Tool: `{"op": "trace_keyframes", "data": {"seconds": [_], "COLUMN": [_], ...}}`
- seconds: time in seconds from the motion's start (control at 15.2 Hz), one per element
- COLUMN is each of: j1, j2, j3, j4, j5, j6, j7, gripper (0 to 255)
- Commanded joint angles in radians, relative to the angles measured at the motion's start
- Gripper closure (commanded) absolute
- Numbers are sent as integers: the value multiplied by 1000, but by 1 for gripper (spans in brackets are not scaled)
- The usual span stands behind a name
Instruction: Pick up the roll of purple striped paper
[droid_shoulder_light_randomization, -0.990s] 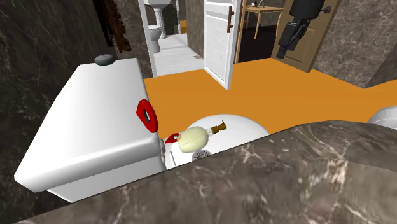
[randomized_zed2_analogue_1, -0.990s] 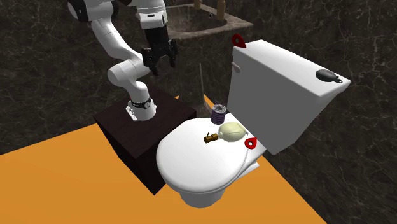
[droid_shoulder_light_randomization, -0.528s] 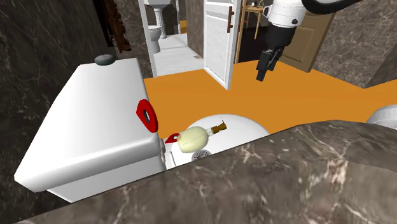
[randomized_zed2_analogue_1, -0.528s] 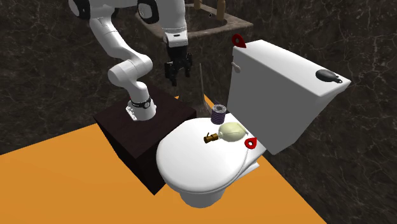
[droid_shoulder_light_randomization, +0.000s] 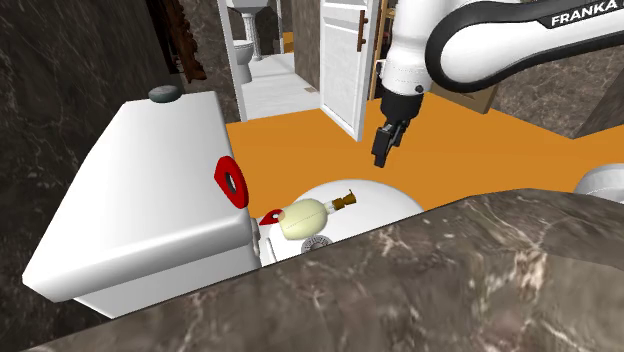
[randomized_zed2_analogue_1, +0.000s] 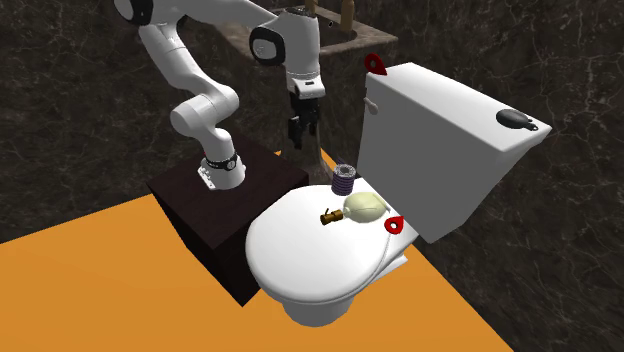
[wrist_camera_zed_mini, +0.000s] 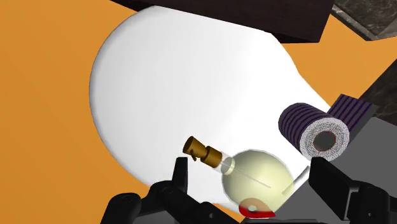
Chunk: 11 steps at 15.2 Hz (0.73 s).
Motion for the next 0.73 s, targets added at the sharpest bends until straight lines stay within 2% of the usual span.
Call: {"op": "trace_keyframes", "data": {"seconds": [0.0,0.4,0.66], "j1": [13,43,54], "j2": [53,221,352], "j3": [31,123,185], "j4": [-8,-15,2], "j5": [4,-5,-39], "j6": [52,197,287], "j7": [22,94,158], "gripper": [0,0,0]}}
